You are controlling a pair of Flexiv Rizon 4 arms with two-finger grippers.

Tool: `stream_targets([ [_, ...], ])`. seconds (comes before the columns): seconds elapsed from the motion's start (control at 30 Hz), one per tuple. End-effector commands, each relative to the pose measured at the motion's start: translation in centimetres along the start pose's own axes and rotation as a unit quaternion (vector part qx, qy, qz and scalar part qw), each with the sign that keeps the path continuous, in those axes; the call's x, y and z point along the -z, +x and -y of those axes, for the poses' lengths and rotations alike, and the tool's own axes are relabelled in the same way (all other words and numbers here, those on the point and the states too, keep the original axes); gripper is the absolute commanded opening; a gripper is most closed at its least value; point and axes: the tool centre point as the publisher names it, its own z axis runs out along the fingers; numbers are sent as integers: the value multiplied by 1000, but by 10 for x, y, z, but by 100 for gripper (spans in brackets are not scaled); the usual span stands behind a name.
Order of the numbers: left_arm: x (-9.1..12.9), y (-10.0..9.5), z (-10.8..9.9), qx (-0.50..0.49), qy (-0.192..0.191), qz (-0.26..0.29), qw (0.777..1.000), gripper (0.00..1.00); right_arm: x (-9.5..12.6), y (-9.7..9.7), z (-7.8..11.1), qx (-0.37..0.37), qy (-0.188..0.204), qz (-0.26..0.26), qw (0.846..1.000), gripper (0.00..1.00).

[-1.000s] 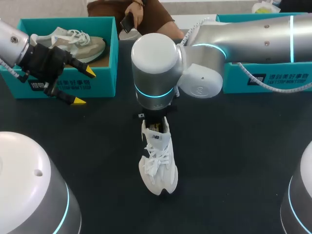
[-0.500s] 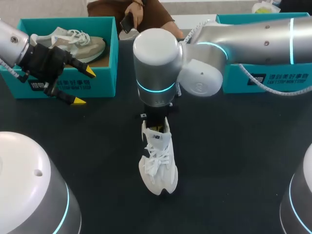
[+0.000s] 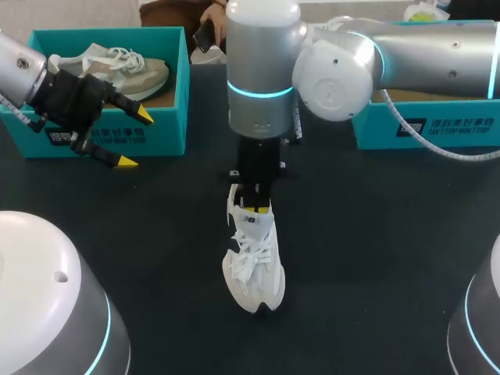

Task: Take the shoe out of the shoebox, open the shoe tongue, remove and reinsert the insole, then place the shoe into the shoebox

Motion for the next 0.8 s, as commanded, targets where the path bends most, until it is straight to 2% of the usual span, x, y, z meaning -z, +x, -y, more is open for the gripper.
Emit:
stream_targets([
  [0.03, 0, 1, 0, 0, -2, -1, 1000, 100, -9, -8, -5, -7, 16, -20, 1000, 100],
  [0.2, 0, 1, 0, 0, -2, -1, 1000, 100, -13, -2, -11, -6, 1, -27, 1000, 100],
  [0.47, 0, 1, 0, 0, -2, -1, 1000, 100, -17, 10, -16, 16, 7, -46, 999, 100],
  [0.6, 0, 1, 0, 0, -2, -1, 1000, 100, -21, 13, -14, 42, 15, -57, 997, 100],
  [0.8, 0, 1, 0, 0, -2, -1, 1000, 100, -20, 15, -7, 42, 24, -55, 997, 100],
])
